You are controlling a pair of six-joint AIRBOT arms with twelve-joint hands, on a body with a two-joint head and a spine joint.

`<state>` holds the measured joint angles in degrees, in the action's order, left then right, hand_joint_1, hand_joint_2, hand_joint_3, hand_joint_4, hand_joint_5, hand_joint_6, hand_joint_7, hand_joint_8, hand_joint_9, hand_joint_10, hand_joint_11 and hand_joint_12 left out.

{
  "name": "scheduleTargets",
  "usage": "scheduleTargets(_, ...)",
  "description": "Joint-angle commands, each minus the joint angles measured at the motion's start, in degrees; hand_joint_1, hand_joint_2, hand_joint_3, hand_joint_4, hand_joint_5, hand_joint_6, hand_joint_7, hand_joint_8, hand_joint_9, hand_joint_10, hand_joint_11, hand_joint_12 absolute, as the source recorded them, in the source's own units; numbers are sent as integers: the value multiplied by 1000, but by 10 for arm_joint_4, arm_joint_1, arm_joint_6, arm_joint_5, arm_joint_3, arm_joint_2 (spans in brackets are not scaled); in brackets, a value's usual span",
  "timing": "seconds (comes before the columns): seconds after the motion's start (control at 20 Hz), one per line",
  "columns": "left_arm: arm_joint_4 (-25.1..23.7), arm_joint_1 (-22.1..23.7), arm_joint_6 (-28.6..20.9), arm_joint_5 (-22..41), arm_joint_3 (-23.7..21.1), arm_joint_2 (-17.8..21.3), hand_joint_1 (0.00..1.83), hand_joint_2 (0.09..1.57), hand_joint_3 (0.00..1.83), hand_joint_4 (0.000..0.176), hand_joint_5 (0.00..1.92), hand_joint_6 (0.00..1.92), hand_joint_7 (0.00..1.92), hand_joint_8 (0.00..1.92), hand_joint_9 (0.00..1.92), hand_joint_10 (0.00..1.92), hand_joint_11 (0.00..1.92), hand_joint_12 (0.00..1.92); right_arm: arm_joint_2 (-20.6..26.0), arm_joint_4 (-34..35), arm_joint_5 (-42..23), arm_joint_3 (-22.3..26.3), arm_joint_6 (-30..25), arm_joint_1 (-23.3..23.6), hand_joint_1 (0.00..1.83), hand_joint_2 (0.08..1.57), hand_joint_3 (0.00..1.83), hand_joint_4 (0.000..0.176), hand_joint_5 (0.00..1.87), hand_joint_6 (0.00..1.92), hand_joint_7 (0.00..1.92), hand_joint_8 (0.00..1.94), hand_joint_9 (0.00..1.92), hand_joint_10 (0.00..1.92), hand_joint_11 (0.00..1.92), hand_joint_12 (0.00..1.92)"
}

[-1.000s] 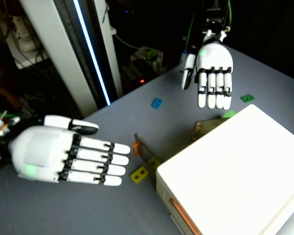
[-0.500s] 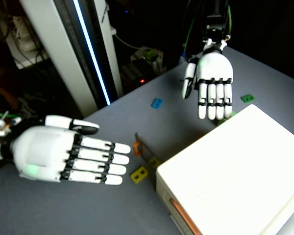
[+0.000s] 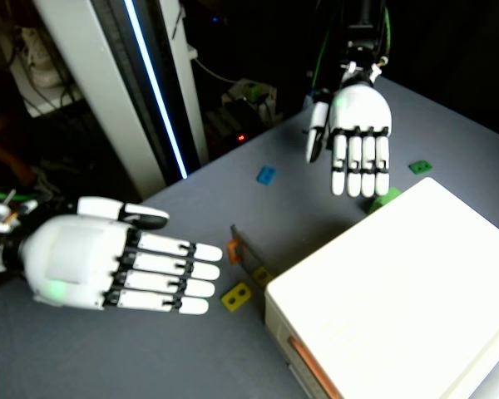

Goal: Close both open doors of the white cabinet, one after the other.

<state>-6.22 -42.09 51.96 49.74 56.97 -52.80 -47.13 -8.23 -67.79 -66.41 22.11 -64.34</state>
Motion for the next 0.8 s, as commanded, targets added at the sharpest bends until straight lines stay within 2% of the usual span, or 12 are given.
scheduleTargets(0.0, 7, -4, -5, 96, -6, 9, 0, 1491, 0, 0, 69, 9, 31, 3, 60, 3, 0, 385, 1, 17, -64, 1, -7, 6, 0, 1501, 1, 0, 145, 2, 136, 7, 62, 0, 137, 0)
scheduleTargets(0.15, 22, -38, -5, 141, -30, 38, 0, 1453, 0, 0, 102, 3, 83, 5, 101, 6, 0, 492, 1, 11, -64, 3, -9, 6, 2, 1502, 1, 0, 116, 0, 107, 0, 53, 0, 125, 1)
scheduleTargets(0.25, 33, -56, -5, 161, -40, 53, 0, 1452, 0, 0, 115, 8, 102, 11, 116, 10, 0, 479, 1, 3, -64, 4, -10, 8, 17, 1499, 0, 0, 117, 0, 105, 0, 43, 0, 106, 0)
scheduleTargets(0.35, 44, -69, -3, 172, -47, 64, 0, 1409, 0, 0, 128, 7, 125, 12, 135, 12, 0, 544, 0, -4, -64, 4, -10, 14, 0, 1478, 0, 0, 113, 1, 106, 4, 31, 2, 87, 3)
scheduleTargets(0.45, 65, -84, 7, 174, -52, 72, 0, 1359, 0, 0, 165, 6, 175, 10, 191, 16, 0, 804, -2, -8, -60, 2, -10, 18, 0, 1467, 0, 0, 126, 6, 107, 3, 31, 2, 113, 14)
scheduleTargets(0.5, 75, -92, 10, 174, -53, 74, 0, 1359, 0, 0, 165, 6, 175, 10, 191, 16, 0, 804, -4, -13, -54, 1, -10, 23, 0, 1467, 0, 0, 126, 6, 107, 3, 31, 2, 113, 14)
scheduleTargets(0.6, 90, -109, 11, 181, -56, 77, 0, 1411, 7, 0, 140, 0, 115, 3, 134, 6, 0, 653, -9, -24, -44, -1, -10, 32, 0, 1467, 0, 0, 128, 5, 108, 3, 37, 4, 116, 15)
scheduleTargets(0.65, 98, -118, 13, 182, -59, 80, 0, 1450, 11, 0, 100, 2, 69, 3, 91, 3, 0, 512, -11, -30, -39, -3, -13, 37, 0, 1477, 0, 0, 134, 6, 95, 0, 23, 0, 92, 4)
scheduleTargets(0.75, 117, -137, 19, 189, -63, 85, 0, 1473, 12, 0, 90, 0, 74, 5, 91, 4, 0, 454, -19, -45, -24, -9, -23, 50, 0, 1475, 0, 0, 136, 5, 94, 2, 22, 2, 93, 4)
